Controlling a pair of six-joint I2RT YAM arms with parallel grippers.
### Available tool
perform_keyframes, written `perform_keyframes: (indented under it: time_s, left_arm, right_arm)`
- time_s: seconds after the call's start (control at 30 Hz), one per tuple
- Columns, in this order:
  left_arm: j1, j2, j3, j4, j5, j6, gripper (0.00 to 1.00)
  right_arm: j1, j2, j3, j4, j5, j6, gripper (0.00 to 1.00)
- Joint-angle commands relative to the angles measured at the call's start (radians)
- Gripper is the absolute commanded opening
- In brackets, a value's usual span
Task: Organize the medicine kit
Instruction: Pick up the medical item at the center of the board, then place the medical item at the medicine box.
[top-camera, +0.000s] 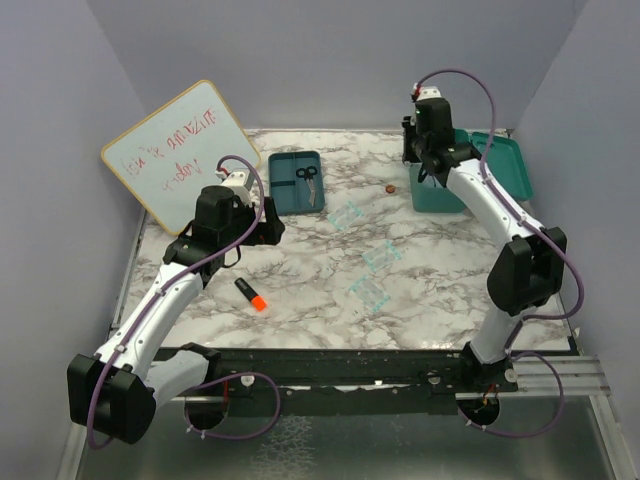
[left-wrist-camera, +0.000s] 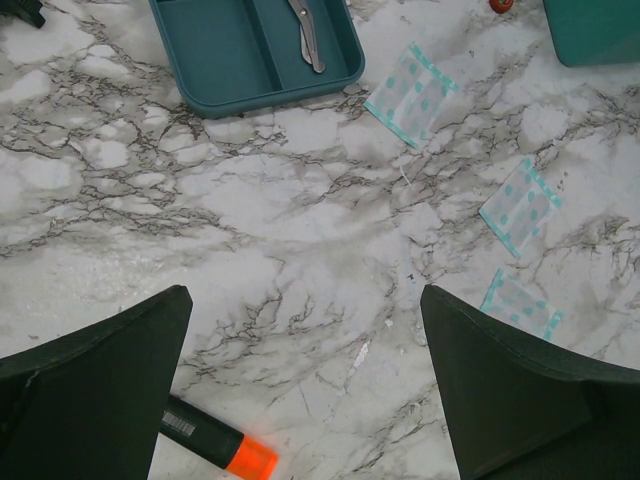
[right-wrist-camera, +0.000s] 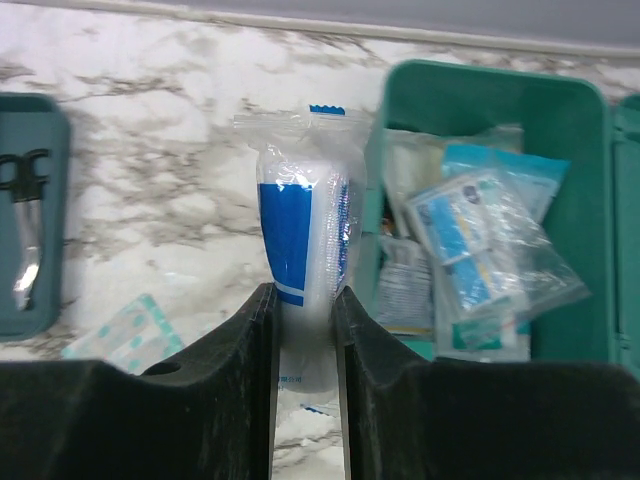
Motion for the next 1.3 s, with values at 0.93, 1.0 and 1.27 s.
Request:
perform_keyframes:
  time_s: [0.93,1.0,1.27]
  left_arm:
    - [-0.003,-0.002,-0.015,-0.002,0.000,0.017,0.98]
    - [-0.003,-0.003,-0.015,-0.002,-0.002,0.018,0.98]
    - [-0.003,-0.001,-0.015,-0.002,0.000,0.020,0.98]
  right_arm:
    - [-0.336,0.232,0.009,0.056,-0.191,-0.019,0.28]
    - [-0.343,0.261,0.009,0.050,-0.193,-0.019,0.28]
    - [-0.350,0.290,-0.045,0.081,-0.191,-0.017,0.31]
